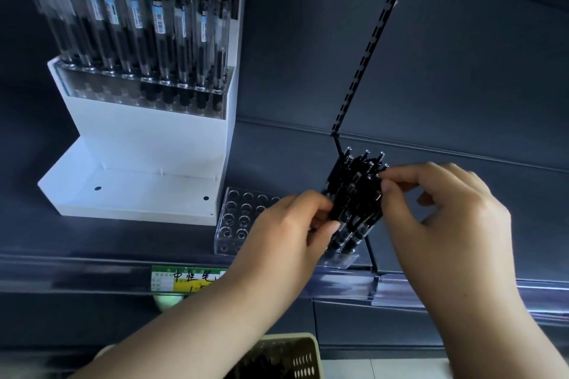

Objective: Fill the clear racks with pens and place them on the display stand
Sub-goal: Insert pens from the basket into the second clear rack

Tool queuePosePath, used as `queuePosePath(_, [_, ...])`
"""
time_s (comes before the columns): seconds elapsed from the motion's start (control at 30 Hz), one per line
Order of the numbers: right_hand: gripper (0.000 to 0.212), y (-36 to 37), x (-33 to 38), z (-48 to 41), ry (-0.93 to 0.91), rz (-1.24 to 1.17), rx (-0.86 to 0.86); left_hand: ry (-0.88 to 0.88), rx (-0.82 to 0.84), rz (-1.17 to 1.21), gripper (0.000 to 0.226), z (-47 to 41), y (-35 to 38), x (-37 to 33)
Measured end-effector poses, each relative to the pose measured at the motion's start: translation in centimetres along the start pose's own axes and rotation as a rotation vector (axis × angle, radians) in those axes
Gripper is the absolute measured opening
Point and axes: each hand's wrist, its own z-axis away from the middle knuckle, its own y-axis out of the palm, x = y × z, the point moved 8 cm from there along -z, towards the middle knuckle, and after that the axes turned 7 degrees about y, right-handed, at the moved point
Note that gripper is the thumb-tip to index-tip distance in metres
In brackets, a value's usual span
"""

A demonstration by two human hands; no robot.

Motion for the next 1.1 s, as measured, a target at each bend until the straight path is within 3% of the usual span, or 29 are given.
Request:
queuePosePath(0.43, [0.007, 0.2, 1.3, 0.4, -0.055, -0.015, 0.017, -0.020, 0.114, -0.067, 0.018, 0.7, 0.4, 0.0])
queuePosePath(0.73, [0.015, -0.3, 4.5, 2.8, -0.183, 0.005, -0.015, 0.170, 0.173, -0.536, 0.034, 2.1, -4.0, -2.6])
queuePosePath(0.87, [0.010, 0.4, 5.7, 6.2, -0.251, 0.026, 0.062, 0.168, 0.232, -0.608, 0.039, 5.0, -6.1, -3.6])
queuePosePath(1.1, [0.015, 0.7, 5.6, 13.7, -0.205, 0.028, 0.282, 0.081, 0.338, -0.654, 0.046, 12.4, -9.4, -6.0])
